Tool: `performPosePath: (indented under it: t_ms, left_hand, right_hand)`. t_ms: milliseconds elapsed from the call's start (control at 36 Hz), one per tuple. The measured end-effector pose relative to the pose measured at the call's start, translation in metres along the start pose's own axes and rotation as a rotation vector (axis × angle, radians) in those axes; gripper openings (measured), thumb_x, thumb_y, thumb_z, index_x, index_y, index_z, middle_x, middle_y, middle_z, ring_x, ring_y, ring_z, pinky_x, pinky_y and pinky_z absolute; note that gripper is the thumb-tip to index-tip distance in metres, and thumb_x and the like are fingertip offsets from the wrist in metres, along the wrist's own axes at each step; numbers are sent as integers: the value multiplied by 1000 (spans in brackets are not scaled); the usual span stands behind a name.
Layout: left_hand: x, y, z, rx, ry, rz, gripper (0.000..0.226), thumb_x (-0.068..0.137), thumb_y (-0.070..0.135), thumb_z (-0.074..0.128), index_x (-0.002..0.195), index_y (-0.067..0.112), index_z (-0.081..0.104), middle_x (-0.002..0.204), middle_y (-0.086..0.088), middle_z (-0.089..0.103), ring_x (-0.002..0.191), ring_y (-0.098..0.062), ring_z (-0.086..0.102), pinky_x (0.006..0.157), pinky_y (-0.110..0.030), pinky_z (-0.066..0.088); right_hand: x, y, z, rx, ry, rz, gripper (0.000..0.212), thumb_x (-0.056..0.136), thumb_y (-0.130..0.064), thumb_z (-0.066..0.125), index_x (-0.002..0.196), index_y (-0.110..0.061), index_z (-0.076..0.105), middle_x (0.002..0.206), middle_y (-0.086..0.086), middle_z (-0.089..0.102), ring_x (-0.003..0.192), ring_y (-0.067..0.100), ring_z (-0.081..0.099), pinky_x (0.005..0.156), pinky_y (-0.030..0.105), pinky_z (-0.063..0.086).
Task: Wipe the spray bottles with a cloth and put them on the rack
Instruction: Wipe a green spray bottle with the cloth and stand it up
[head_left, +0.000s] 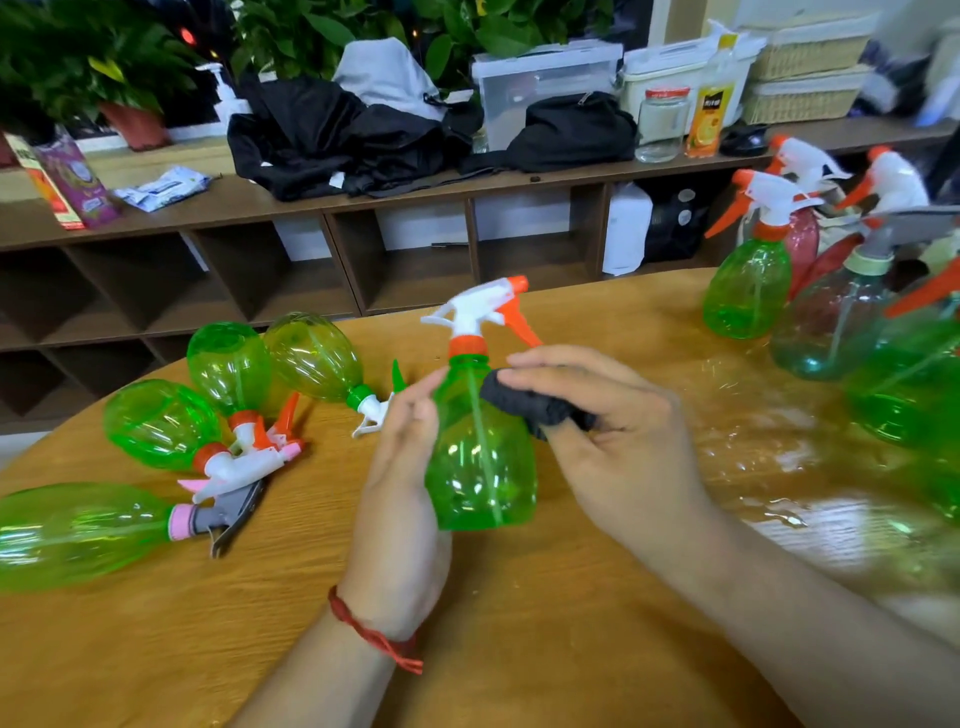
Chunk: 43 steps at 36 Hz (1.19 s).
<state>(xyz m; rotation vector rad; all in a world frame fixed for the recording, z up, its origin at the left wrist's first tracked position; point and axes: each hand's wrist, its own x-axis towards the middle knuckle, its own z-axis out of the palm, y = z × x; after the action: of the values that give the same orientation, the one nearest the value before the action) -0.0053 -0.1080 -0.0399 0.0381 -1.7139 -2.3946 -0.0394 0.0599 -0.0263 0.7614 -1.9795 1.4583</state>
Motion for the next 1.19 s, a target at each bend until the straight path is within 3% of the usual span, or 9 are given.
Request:
performPosePath:
  t_ms: [194, 333, 417, 500, 667, 778, 917, 1028, 1194]
  left_hand:
    - [-6, 2, 11, 199, -45, -18, 66, 98, 72, 54, 143, 24, 64, 140, -2, 70, 136, -25, 62, 116, -55, 44]
    - [-7, 0, 2, 262, -133, -27, 45, 94, 33, 78, 135, 23, 62, 124, 1, 77, 117, -17, 73, 89, -23, 57]
    - [-3, 2, -1, 235, -115, -4, 47, 92, 26, 78, 137, 27, 65, 129, 7, 75, 121, -10, 71, 92, -22, 57]
    - [0, -2, -4, 139, -24, -16, 51, 91, 31, 79, 140, 32, 65, 140, 5, 70, 131, -18, 66, 106, -43, 54]
    - [-3, 2, 1, -97, -5, -44, 46, 95, 28, 59, 138, 13, 62, 118, -7, 76, 102, -20, 74, 74, -31, 63]
    - [-4, 1, 1, -38, -40, -13, 44, 98, 28, 55, 137, 10, 63, 117, -2, 77, 105, -17, 75, 80, -31, 62]
    - [-5, -4, 3, 92, -51, -19, 34, 108, 39, 56, 139, 36, 69, 143, 3, 69, 137, -23, 62, 118, -58, 42]
    - [-8, -11, 7, 224, -53, -5, 50, 95, 68, 58, 142, 52, 61, 151, 16, 60, 145, -13, 52, 122, -56, 39]
    - [-10, -3, 10, 180, 45, 70, 39, 104, 56, 59, 141, 46, 62, 149, 12, 62, 143, -17, 55, 118, -58, 42]
  right_hand:
    - [-2, 10, 3, 4, 37, 71, 47, 86, 20, 68, 114, -15, 82, 123, -6, 75, 119, 14, 70, 102, 28, 54]
    - [-3, 13, 2, 17, 10, 89, 47, 86, 20, 68, 115, -15, 82, 122, -8, 75, 118, 12, 69, 102, 27, 54]
    - [-2, 14, 1, 1, 0, 102, 50, 85, 20, 67, 117, -16, 81, 124, -10, 74, 120, 10, 68, 103, 27, 54]
    - [-4, 15, 4, -21, -15, 86, 55, 83, 22, 65, 120, -15, 80, 125, -9, 73, 121, 10, 68, 103, 32, 56]
    - [-5, 10, 5, -30, -17, 45, 56, 83, 23, 63, 124, -12, 77, 126, -6, 72, 120, 12, 68, 99, 34, 58]
    - [-5, 9, 4, -86, 13, 28, 56, 82, 22, 65, 123, -14, 77, 126, -8, 72, 121, 5, 66, 104, 21, 51]
    - [-5, 13, 5, -108, 51, 75, 59, 84, 21, 64, 126, -17, 77, 128, -10, 72, 120, 0, 66, 103, 15, 49]
    - [-3, 13, 5, -112, 25, 76, 56, 85, 20, 64, 125, -16, 78, 130, -7, 72, 123, 2, 65, 106, 18, 49]
    - [4, 5, -1, -103, -91, 15, 59, 81, 26, 61, 122, -13, 78, 132, -3, 71, 125, 8, 65, 106, 25, 52]
